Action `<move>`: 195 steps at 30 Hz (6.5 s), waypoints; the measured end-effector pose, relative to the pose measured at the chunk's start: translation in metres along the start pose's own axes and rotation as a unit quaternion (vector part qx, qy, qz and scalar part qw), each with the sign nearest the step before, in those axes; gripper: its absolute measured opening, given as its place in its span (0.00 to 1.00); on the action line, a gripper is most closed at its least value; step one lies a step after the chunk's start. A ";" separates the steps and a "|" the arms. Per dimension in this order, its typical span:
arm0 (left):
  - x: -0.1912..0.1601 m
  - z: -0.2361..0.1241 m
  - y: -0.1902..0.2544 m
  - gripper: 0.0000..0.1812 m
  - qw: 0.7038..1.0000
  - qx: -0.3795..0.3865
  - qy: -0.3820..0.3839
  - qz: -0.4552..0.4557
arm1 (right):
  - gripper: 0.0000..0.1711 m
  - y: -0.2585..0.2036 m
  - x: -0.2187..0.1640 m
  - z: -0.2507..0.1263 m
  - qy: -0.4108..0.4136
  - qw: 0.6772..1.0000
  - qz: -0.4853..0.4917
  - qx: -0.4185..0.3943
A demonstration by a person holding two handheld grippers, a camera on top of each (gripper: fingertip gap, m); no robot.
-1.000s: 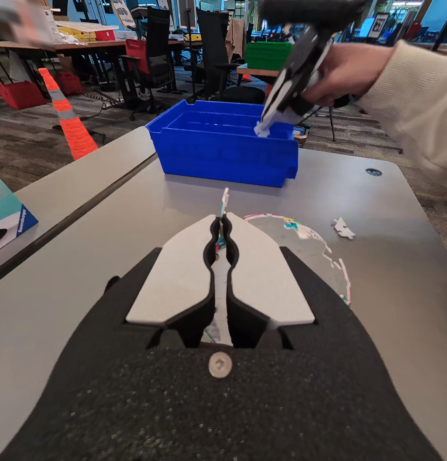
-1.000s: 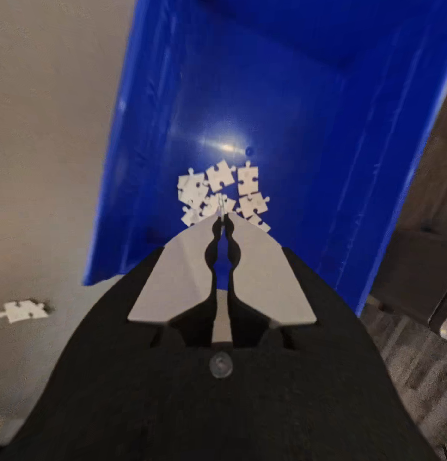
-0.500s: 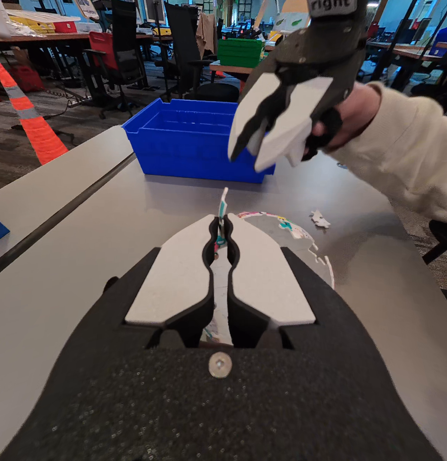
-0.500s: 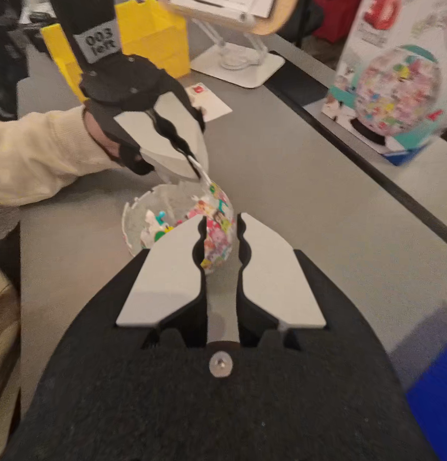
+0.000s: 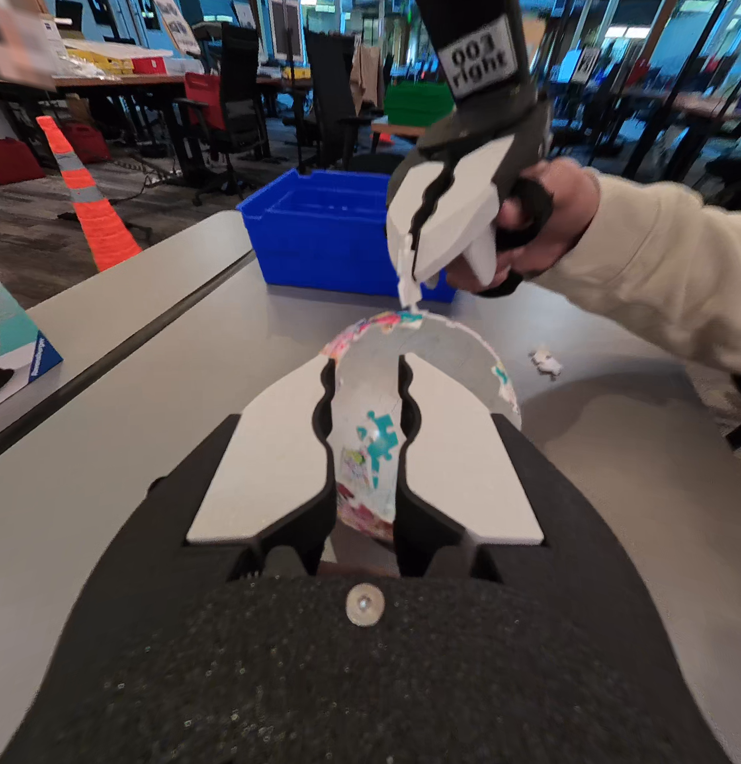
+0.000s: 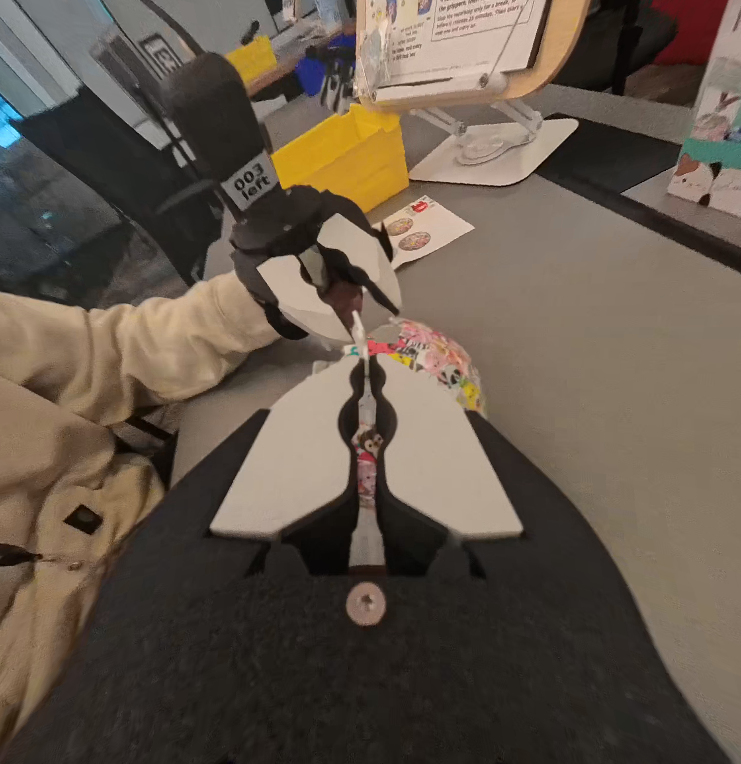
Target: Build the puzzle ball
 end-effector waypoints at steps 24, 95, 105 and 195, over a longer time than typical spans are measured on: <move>-0.004 -0.025 0.007 0.09 0.997 0.023 -0.025 0.074 | 0.17 0.105 -0.052 -0.245 -0.303 0.819 0.011 -0.488; -0.035 -0.027 0.024 0.05 0.994 0.076 -0.055 0.049 | 0.06 -0.059 -0.023 0.033 -0.187 0.879 -0.225 -0.377; -0.040 -0.022 0.028 0.00 0.988 0.093 -0.073 0.096 | 0.01 -0.040 -0.014 -0.004 0.068 0.967 0.048 -0.240; -0.012 -0.029 0.043 0.01 0.962 -0.229 -0.146 0.006 | 0.12 -0.076 -0.019 0.044 -0.309 0.891 -0.332 0.003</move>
Point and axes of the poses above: each gripper's, where its closed fingertips meet, z out along the fingers, x out of its top, y = z × x across the jaws, the point moved 7 cm from there along -z, back along the fingers, and after that the axes turned 10 degrees about y, right-handed, at the moved point
